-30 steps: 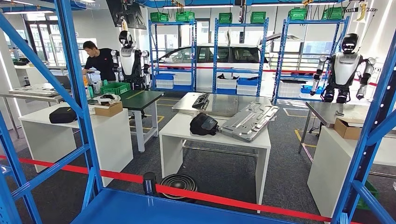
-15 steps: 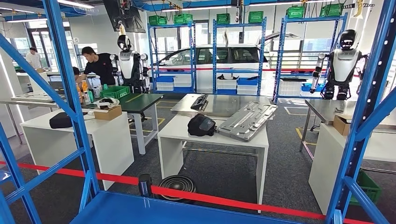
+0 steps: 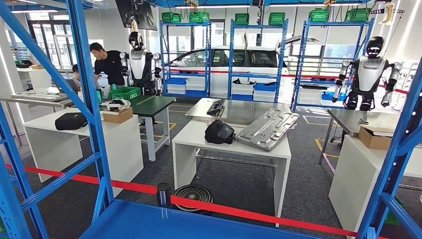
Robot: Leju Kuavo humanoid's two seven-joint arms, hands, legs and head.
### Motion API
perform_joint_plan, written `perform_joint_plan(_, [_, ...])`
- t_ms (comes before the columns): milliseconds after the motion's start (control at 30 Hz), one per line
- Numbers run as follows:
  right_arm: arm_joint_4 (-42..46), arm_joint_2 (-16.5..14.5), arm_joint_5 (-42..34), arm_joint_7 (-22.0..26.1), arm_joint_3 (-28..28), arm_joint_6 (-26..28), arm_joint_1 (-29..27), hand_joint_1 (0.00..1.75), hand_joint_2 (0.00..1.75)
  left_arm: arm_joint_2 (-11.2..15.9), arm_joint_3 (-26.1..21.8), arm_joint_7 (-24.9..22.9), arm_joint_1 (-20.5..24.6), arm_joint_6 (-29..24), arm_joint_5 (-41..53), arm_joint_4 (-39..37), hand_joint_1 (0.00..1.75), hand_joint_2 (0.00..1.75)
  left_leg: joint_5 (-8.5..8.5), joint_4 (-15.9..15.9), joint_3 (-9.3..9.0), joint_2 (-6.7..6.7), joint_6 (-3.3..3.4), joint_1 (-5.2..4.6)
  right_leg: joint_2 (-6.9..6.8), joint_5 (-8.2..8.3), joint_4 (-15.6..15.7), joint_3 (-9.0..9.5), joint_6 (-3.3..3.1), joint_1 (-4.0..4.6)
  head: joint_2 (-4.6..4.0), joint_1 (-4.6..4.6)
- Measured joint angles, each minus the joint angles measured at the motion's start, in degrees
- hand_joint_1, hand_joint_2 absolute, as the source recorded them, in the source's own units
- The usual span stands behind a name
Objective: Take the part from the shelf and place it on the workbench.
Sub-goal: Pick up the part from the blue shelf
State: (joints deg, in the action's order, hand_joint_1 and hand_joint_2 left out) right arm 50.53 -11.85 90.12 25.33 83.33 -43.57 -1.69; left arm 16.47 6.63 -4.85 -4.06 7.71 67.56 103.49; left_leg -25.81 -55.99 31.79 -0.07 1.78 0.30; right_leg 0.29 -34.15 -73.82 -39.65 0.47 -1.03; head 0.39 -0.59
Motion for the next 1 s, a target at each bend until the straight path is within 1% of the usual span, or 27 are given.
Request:
perform_joint_plan(33, [0.0, 0.0, 0.0, 0.0, 0.0, 0.0, -0.1, 0.0, 0.0, -0.2, -0.1, 0.0, 0.2, 0.2, 0.1, -0.5, 0.0, 1.75, 0.0, 0.0, -0.03, -0.04, 0.0, -0.08, -0.01, 1.14, 2.1, 0.96, 0.29, 0.0, 0.0, 0.02])
perform_joint_plan(67, [0.0, 0.0, 0.0, 0.0, 0.0, 0.0, -0.1, 0.0, 0.0, -0.4, -0.3, -0.1, 0.5, 0.4, 0.2, -0.9, 0.0, 1.75, -0.01, -0.1, -0.08, -0.08, -0.02, -0.14, -0.02, 2.83, 6.2, 2.97, 0.54, 0.02, 0.0, 0.03])
perform_joint_plan(100, [0.0, 0.0, 0.0, 0.0, 0.0, 0.0, 0.0, 0.0, 0.0, -0.5, -0.4, -0.1, 0.8, 0.5, 0.3, -1.3, 0.0, 1.75, -0.05, -0.1, -0.12, -0.12, -0.1, -0.24, -0.02, 4.46, 10.8, 5.19, 0.57, 0.09, 0.0, 0.05])
perform_joint_plan(133, [0.0, 0.1, 0.0, 0.0, 0.0, 0.1, 0.0, 0.0, 0.0, -0.6, -0.6, 0.0, 1.1, 0.7, 0.3, -1.7, 0.0, 1.75, -0.12, -0.2, -0.12, -0.14, -0.24, -0.37, -0.02, 5.73, 14.4, 6.96, 0.41, 0.18, 0.0, 0.04])
perform_joint_plan(167, [0.0, 0.1, 0.0, 0.0, -0.1, 0.2, 0.1, 0.0, 0.0, -0.7, -0.7, 0.0, 1.4, 0.8, 0.3, -2.2, 0.0, 1.75, -0.17, -0.3, -0.11, -0.15, -0.44, -0.49, -0.03, 6.44, 16.6, 7.99, 0.12, 0.3, 0.0, 0.03])
perform_joint_plan(233, [0.0, 0.2, 0.0, 0.0, -0.3, 0.6, 0.1, 0.0, 0.0, -0.9, -0.9, 0.3, 2.0, 1.0, 0.4, -3.3, 0.0, 1.75, -0.15, -0.3, -0.06, -0.16, -0.96, -0.53, -0.02, 6.82, 17.4, 8.23, -0.49, 0.53, 0.0, 0.0])
perform_joint_plan(267, [-0.1, 0.3, 0.0, 0.0, -0.4, 0.9, 0.1, 0.0, 0.0, -0.9, -0.9, 0.5, 2.4, 1.1, 0.5, -3.8, 0.0, 1.75, -0.2, -0.4, 0.02, -0.15, -1.26, -0.41, -0.03, 6.96, 17.5, 8.33, -0.79, 0.42, 0.0, 0.02])
perform_joint_plan(300, [-0.2, 0.3, 0.0, 0.0, -0.6, 1.2, 0.1, 0.0, 0.0, -0.9, -0.9, 0.6, 2.8, 1.2, 0.6, -4.3, 0.0, 1.75, -0.61, -0.9, 0.29, -0.12, -1.6, -0.29, -0.03, 7.11, 17.7, 8.47, -1.09, 0.3, 0.0, -0.01])
perform_joint_plan(333, [-0.3, 0.4, 0.0, 0.0, -0.7, 1.5, 0.1, 0.0, 0.0, -0.9, -0.9, 0.8, 3.4, 1.2, 0.7, -4.8, 0.0, 1.75, -1.6, -2.3, 0.95, -0.09, -1.96, -0.17, -0.04, 7.25, 17.8, 8.61, -1.36, 0.13, 0.0, -0.07])
perform_joint_plan(367, [-0.5, 0.5, 0.0, 0.0, -0.9, 1.8, 0.1, 0.0, 0.0, -0.9, -0.8, 0.9, 4.0, 1.2, 0.8, -5.4, 0.0, 1.75, -3.19, -5.0, 2.2, -0.06, -2.31, 0.0, -0.05, 7.35, 17.9, 8.75, -1.54, -0.03, 0.0, -0.13])
perform_joint_plan(433, [-1.0, 0.7, 0.0, 0.0, -1.2, 2.5, 0.1, 0.0, 0.0, -1.0, -0.7, 1.1, 5.1, 1.2, 0.9, -6.9, 0.0, 1.75, -6.9, -13.0, 5.81, -0.02, -2.88, 0.28, -0.06, 7.35, 17.8, 8.72, -1.62, 0.01, -0.01, -0.25])
perform_joint_plan(467, [-1.4, 0.9, 0.0, 0.0, -1.3, 2.7, 0.1, 0.0, 0.0, -1.1, -0.6, 1.1, 5.6, 1.3, 1.0, -7.7, 0.0, 1.75, -7.91, -16.2, 7.34, -0.02, -3.06, 0.39, -0.06, 7.34, 17.8, 8.7, -1.61, 0.02, -0.01, -0.26])
perform_joint_plan(500, [-1.8, 1.0, 0.0, -0.1, -1.5, 3.1, 0.1, 0.0, 0.0, -1.2, -0.4, 1.2, 6.2, 1.3, 1.0, -8.4, 0.0, 1.75, -7.81, -17.4, 7.97, -0.01, -3.15, 0.45, -0.05, 7.33, 17.8, 8.72, -1.61, 0.03, -0.01, -0.27])
perform_joint_plan(533, [-2.2, 1.2, 0.0, -0.1, -1.7, 3.4, 0.1, 0.0, 0.0, -1.3, -0.3, 1.2, 6.9, 1.3, 1.0, -9.2, 0.0, 1.75, -6.55, -16.2, 7.42, 0.0, -3.16, 0.51, -0.03, 7.32, 17.7, 8.78, -1.59, 0.02, -0.01, -0.28])
perform_joint_plan(567, [-2.7, 1.3, 0.0, -0.1, -1.9, 3.7, 0.2, 0.0, 0.0, -1.4, -0.1, 1.2, 7.8, 1.3, 1.1, -9.9, 0.0, 1.75, -4.46, -12.7, 5.79, 0.01, -3.1, 0.57, 0.0, 7.31, 17.7, 8.88, -1.58, 0.02, 0.0, -0.29])
perform_joint_plan(600, [-3.2, 1.5, 0.0, -0.1, -2.2, 4.0, 0.3, 0.0, 0.0, -1.5, 0.0, 1.2, 8.7, 1.3, 1.2, -10.6, 0.0, 1.75, -2.51, -8.3, 3.66, 0.0, -2.98, 0.6, 0.04, 7.27, 17.7, 8.97, -1.5, 0.03, 0.0, -0.3])
perform_joint_plan(633, [-3.7, 1.7, 0.0, -0.1, -2.3, 4.3, 0.4, 0.0, 0.0, -1.6, 0.2, 1.2, 9.5, 1.4, 1.3, -11.2, 0.0, 1.75, -1.15, -4.4, 1.79, -0.03, -2.83, 0.52, 0.08, 7.24, 17.7, 8.95, -1.39, 0.18, -0.01, -0.3])
perform_joint_plan(667, [-4.2, 1.9, 0.0, -0.2, -2.5, 4.6, 0.5, 0.0, 0.0, -1.7, 0.3, 1.1, 10.3, 1.4, 1.4, -11.7, 0.0, 1.75, -0.47, -1.8, 0.5, -0.05, -2.61, 0.41, 0.12, 7.24, 17.7, 8.83, -1.19, 0.32, 0.0, -0.31])
perform_joint_plan(700, [-4.7, 2.2, 0.0, -0.3, -2.6, 4.9, 0.6, 0.0, 0.0, -1.9, 0.4, 1.1, 10.9, 1.4, 1.6, -12.3, 0.0, 1.75, -0.45, -0.8, 0.0, -0.08, -2.34, 0.25, 0.15, 7.29, 17.7, 8.67, -0.93, 0.43, 0.0, -0.29])
perform_joint_plan(767, [-5.8, 2.6, 0.0, -0.4, -2.8, 5.6, 0.7, 0.0, 0.0, -2.1, 0.7, 1.0, 11.9, 1.5, 2.0, -13.4, 0.0, 1.75, -0.27, -0.5, 0.02, -0.1, -1.62, 0.09, 0.16, 7.46, 17.8, 8.43, -0.32, 0.46, 0.01, -0.27])
perform_joint_plan(800, [-6.3, 2.8, 0.0, -0.5, -2.8, 6.0, 0.8, 0.0, 0.0, -2.2, 0.8, 0.9, 12.3, 1.5, 2.1, -13.8, 0.0, 1.75, -0.06, -0.3, 0.04, -0.1, -1.2, 0.15, 0.13, 7.28, 17.5, 8.19, -0.1, 0.38, 0.0, -0.25])
perform_joint_plan(833, [-6.9, 3.0, 0.0, -0.5, -2.9, 6.3, 0.8, 0.0, 0.0, -2.4, 1.0, 0.9, 12.9, 1.5, 2.3, -14.2, 0.0, 1.75, 0.16, -0.1, 0.06, -0.09, -0.78, 0.23, 0.11, 6.6, 16.4, 7.55, 0.0, 0.31, 0.0, -0.2])
perform_joint_plan(867, [-7.4, 3.3, 0.0, -0.5, -3.1, 6.6, 0.8, 0.0, 0.0, -2.6, 1.1, 0.9, 13.4, 1.5, 2.4, -14.7, 0.0, 1.75, 0.35, 0.1, 0.09, -0.07, -0.4, 0.32, 0.08, 5.35, 13.9, 6.27, -0.03, 0.27, 0.0, -0.13])
perform_joint_plan(900, [-7.9, 3.6, 0.0, -0.5, -3.2, 6.9, 0.9, 0.0, 0.0, -2.8, 1.2, 0.9, 13.9, 1.5, 2.5, -15.2, 0.0, 1.75, 0.44, 0.2, 0.17, -0.03, -0.18, 0.27, 0.06, 3.69, 10.1, 4.36, -0.18, 0.21, 0.01, -0.08])
perform_joint_plan(933, [-8.4, 3.8, 0.0, -0.5, -3.3, 7.1, 0.9, 0.0, 0.0, -3.0, 1.4, 0.9, 14.3, 1.5, 2.6, -15.8, 0.0, 1.75, 0.48, 0.2, 0.29, -0.01, -0.02, 0.17, 0.05, 1.98, 5.6, 2.16, -0.29, 0.19, 0.01, -0.01])
perform_joint_plan(967, [-9.0, 4.1, 0.0, -0.5, -3.3, 7.3, 0.9, 0.0, 0.0, -3.2, 1.6, 0.9, 14.5, 1.5, 2.8, -16.4, 0.0, 1.75, 0.51, 0.2, 0.36, 0.01, 0.05, 0.06, 0.05, 0.78, 1.7, 0.26, -0.28, 0.19, 0.01, 0.01])
perform_joint_plan(1000, [-9.5, 4.3, 0.0, -0.6, -3.4, 7.5, 0.9, 0.0, 0.0, -3.4, 1.8, 0.9, 14.7, 1.5, 2.9, -16.9, 0.0, 1.75, 0.53, 0.1, 0.4, 0.01, 0.11, -0.04, 0.05, 0.4, -0.3, -0.76, -0.13, 0.19, 0.01, 0.02])
